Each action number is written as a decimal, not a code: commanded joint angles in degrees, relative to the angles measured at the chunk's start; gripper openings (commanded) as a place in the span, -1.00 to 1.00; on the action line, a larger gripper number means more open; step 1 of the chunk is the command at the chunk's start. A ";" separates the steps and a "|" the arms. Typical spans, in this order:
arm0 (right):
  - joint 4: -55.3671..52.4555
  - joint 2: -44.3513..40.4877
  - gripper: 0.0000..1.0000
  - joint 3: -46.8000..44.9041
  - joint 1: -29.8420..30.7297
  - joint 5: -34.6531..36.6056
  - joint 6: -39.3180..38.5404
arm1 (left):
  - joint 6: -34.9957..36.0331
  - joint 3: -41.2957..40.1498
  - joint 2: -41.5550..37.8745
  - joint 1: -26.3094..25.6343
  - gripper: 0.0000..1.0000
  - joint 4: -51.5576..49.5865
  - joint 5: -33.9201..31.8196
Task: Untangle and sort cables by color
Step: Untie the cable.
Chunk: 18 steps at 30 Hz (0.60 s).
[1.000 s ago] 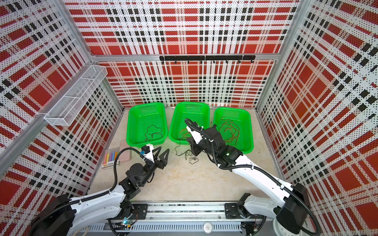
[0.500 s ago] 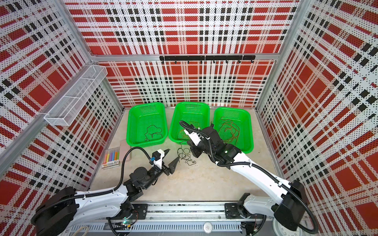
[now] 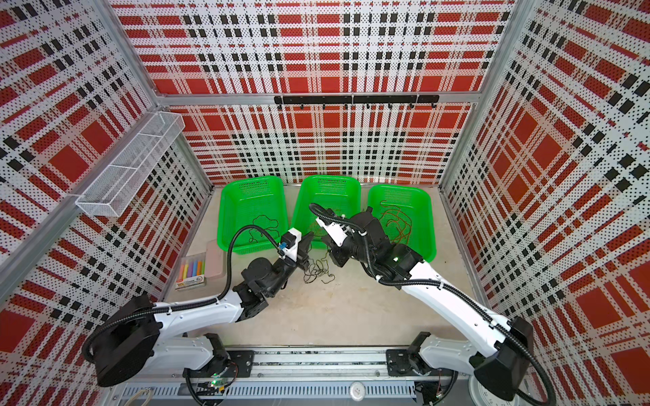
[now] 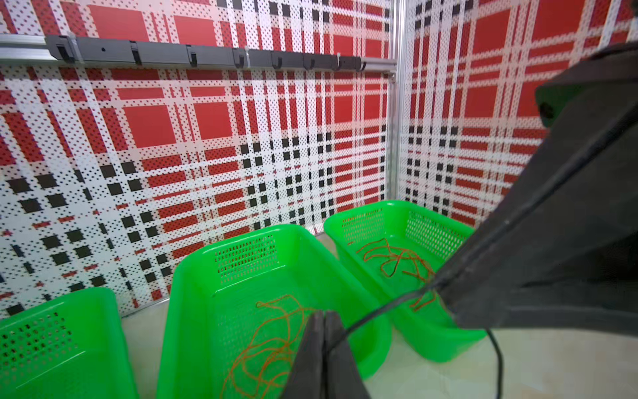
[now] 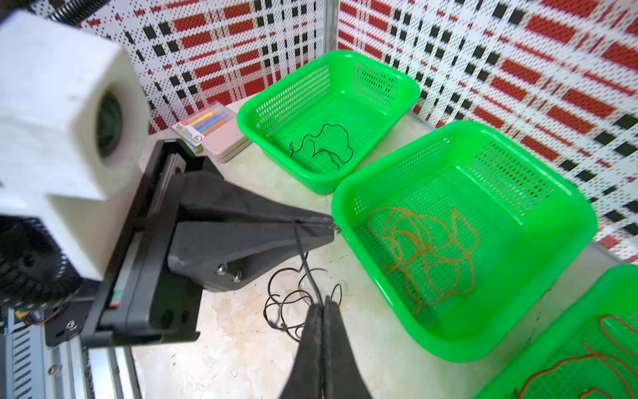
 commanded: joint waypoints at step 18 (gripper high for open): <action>28.06 -6.75 0.03 -16.39 -0.22 -2.41 7.59 | 9.81 28.73 -4.97 -3.84 -1.00 -25.70 2.18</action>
